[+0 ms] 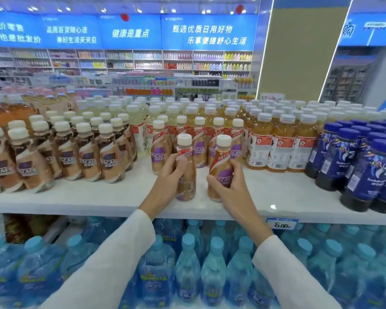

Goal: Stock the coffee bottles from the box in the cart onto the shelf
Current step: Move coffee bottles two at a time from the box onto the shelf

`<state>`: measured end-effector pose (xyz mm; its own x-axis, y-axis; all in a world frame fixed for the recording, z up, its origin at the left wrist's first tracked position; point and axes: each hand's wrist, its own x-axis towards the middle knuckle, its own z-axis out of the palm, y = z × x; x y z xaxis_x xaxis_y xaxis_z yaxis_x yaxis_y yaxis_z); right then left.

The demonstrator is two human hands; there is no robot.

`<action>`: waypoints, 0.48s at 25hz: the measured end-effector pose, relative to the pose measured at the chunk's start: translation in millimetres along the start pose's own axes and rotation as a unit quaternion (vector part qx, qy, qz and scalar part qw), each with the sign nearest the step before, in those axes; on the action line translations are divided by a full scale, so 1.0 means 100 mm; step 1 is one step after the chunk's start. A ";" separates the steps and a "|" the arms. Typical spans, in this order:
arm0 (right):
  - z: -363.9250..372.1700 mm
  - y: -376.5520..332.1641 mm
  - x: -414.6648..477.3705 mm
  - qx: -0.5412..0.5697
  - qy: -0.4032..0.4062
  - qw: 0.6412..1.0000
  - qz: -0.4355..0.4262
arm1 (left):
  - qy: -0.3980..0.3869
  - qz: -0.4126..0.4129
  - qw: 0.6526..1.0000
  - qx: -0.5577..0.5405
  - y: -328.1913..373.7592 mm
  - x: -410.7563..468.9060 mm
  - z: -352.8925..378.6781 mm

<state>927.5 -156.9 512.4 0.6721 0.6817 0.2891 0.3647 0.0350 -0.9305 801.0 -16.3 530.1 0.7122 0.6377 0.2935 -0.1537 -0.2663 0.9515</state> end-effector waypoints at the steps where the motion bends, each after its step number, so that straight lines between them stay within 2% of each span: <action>1: -0.03 0.03 -0.01 0.002 -0.022 1.000 0.009 | -0.020 -0.009 1.000 -0.009 -0.03 -0.01 -0.05; 3: -0.10 0.11 -0.01 0.001 -0.053 0.998 0.030 | -0.063 -0.033 0.997 -0.007 -0.09 -0.03 -0.20; 5: -0.16 0.16 0.00 -0.011 -0.043 0.998 0.034 | -0.061 -0.041 0.996 0.052 -0.15 -0.05 -0.27; 9: -0.12 0.11 0.01 -0.064 -0.020 0.998 0.020 | 0.063 -0.032 0.990 0.118 -0.16 -0.17 -0.10; 12: -0.07 0.06 0.01 -0.082 -0.028 0.996 0.008 | 0.092 -0.016 0.988 0.123 -0.15 -0.20 -0.01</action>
<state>935.2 -161.0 508.4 0.6438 0.7209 0.2564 0.4572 -0.0937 -0.8844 788.6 -24.2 510.4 0.5739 0.7634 0.2963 0.0550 -0.3970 0.9162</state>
